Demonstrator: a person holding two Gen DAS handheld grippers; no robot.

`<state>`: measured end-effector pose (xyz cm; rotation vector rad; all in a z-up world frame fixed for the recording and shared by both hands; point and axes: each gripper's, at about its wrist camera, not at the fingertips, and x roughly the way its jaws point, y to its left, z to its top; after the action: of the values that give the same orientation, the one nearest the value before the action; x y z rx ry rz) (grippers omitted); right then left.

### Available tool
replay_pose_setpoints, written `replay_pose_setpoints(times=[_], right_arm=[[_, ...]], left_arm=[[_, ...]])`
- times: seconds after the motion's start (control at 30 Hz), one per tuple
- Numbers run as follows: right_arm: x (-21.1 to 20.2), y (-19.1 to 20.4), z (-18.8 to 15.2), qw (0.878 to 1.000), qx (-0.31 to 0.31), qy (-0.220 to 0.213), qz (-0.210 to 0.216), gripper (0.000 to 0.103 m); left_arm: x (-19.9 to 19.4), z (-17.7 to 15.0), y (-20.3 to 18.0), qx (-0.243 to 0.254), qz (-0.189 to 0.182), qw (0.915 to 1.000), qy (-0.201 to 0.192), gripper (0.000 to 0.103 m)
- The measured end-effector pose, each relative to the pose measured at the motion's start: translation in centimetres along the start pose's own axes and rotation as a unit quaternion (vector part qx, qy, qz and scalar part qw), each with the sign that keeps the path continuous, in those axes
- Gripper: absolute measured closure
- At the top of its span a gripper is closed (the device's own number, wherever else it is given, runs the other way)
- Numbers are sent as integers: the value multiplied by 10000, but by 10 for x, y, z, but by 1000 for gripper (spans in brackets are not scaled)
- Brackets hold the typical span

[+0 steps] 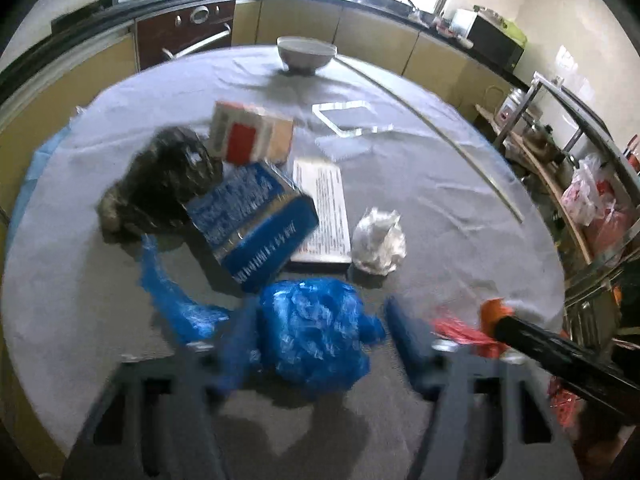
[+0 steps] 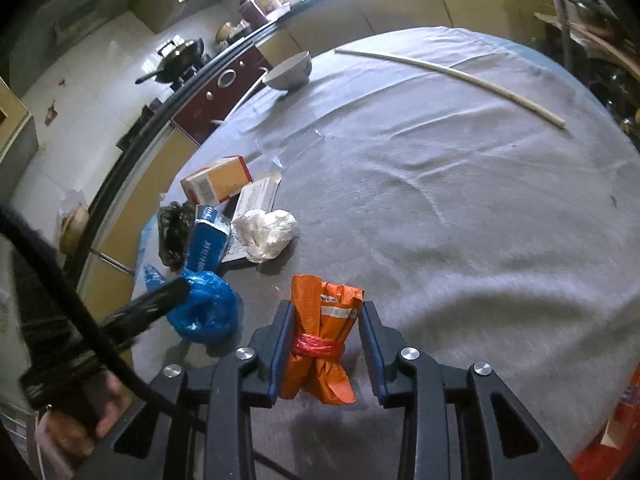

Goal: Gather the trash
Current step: 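Grasp the orange bag with the right tool while the left tool grasps the blue plastic bag, then carry the blue bag and orange bag over to the red basket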

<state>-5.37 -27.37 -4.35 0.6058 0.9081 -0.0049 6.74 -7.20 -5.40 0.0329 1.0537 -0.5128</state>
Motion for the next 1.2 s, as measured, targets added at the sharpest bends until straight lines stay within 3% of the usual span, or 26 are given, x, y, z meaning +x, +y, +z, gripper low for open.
replay_pose_setpoints(times=[0.13, 0.3, 0.43, 0.8, 1.2], right_arm=[[-12, 0, -7, 9999, -23, -136, 94, 68], [-40, 8, -14, 9980, -207, -543, 246, 68], [-66, 11, -18, 9954, -276, -849, 350, 68], [-143, -18, -43, 9886, -188, -1463, 292, 68], [-211, -54, -69, 9792, -118, -2015, 190, 68]], left_arm=[[-12, -7, 2, -24, 83, 9999, -146, 66], [-58, -16, -21, 290, 168, 9973, -657, 66], [-81, -23, -47, 629, 278, 9946, -777, 66], [-107, -52, -129, 1619, 616, 9794, -1041, 66], [-125, -77, -204, 2362, 569, 9621, -1235, 66]])
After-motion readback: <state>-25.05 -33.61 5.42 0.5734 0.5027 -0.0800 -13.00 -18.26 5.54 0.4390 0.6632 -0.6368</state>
